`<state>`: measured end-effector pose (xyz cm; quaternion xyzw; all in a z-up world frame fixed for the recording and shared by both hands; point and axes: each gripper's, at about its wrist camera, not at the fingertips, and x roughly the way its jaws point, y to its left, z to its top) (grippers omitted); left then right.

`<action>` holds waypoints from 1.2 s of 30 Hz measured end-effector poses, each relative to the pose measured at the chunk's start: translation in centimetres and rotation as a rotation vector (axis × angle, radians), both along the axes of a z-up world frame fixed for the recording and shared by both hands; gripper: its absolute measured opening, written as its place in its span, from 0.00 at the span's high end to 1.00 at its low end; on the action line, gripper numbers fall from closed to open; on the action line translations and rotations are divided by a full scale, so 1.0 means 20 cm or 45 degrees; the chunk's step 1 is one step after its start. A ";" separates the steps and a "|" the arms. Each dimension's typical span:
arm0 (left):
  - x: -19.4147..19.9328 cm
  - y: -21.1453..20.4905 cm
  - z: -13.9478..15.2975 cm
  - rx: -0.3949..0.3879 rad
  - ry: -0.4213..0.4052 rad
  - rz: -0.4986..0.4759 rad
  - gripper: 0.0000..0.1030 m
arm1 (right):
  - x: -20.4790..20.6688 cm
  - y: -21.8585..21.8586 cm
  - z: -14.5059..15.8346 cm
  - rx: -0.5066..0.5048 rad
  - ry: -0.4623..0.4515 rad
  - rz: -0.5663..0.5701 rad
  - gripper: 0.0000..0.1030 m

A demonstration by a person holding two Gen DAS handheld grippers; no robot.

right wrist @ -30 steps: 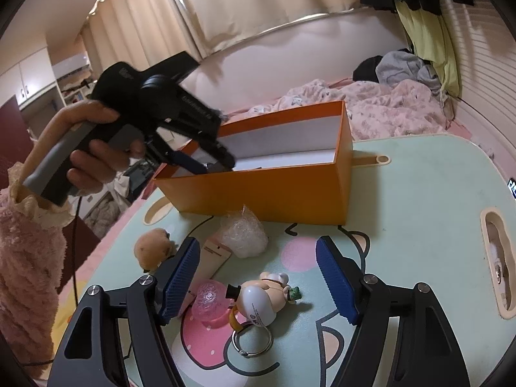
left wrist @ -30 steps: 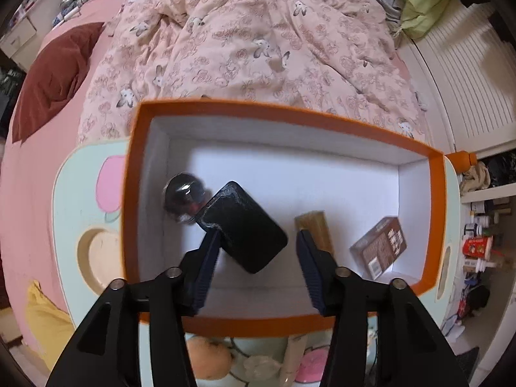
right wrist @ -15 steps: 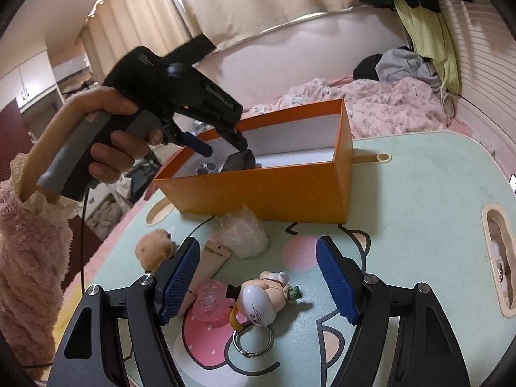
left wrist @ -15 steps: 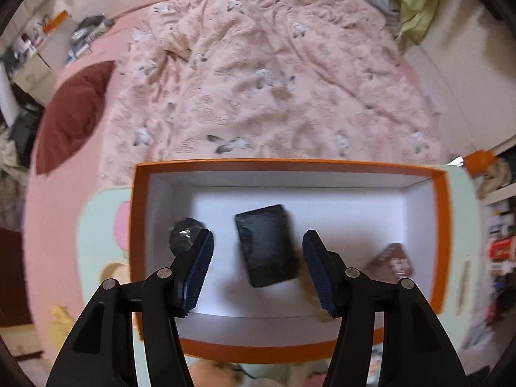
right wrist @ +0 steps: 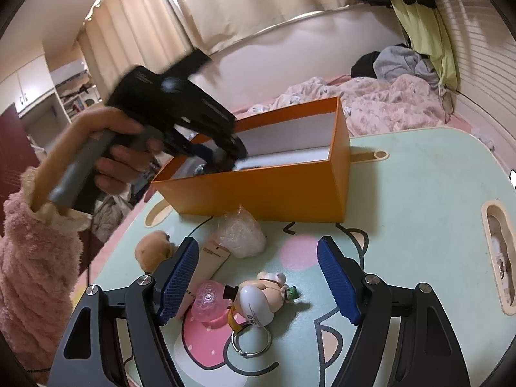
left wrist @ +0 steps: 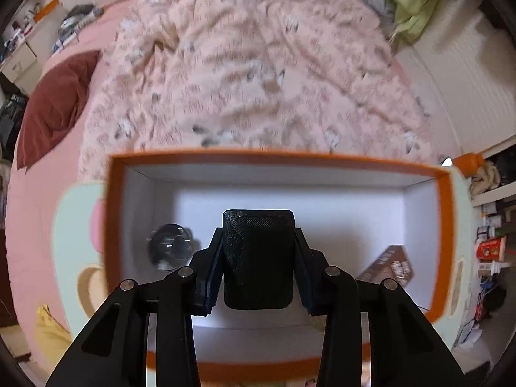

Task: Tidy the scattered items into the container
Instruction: 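Lift the black case out of the box and set it on the table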

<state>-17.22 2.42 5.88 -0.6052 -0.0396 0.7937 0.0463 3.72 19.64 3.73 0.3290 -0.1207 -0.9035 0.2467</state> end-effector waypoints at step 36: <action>0.95 -0.30 -0.02 0.360 0.243 -0.204 0.59 | -0.01 -0.01 -0.03 0.058 -0.006 -0.028 0.26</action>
